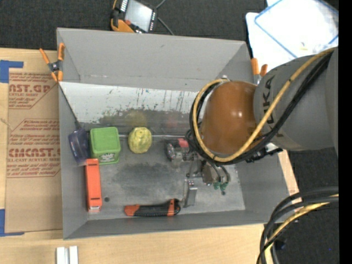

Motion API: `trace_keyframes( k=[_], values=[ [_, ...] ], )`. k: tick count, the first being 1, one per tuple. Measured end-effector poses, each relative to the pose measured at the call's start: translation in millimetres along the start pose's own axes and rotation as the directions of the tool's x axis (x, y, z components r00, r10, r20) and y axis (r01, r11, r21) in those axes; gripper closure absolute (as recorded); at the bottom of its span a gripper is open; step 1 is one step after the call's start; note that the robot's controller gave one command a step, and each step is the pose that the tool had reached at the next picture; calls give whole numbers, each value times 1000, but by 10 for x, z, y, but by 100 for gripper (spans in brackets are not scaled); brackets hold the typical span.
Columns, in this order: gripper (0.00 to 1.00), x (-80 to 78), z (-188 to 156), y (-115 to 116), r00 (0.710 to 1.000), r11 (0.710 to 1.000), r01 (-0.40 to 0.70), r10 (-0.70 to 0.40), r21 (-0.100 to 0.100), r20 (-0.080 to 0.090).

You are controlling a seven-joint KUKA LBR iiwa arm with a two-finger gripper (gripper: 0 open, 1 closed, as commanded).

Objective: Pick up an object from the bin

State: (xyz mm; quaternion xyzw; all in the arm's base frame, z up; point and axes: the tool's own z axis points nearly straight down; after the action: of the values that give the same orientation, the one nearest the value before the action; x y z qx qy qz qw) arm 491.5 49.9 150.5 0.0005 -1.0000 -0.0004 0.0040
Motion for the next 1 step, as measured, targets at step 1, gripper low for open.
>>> trace_keyframes(
  k=[1],
  values=[
    [0, -20, -38, -3, 1000, 1000, -1, 1, 0, 8]
  ],
)
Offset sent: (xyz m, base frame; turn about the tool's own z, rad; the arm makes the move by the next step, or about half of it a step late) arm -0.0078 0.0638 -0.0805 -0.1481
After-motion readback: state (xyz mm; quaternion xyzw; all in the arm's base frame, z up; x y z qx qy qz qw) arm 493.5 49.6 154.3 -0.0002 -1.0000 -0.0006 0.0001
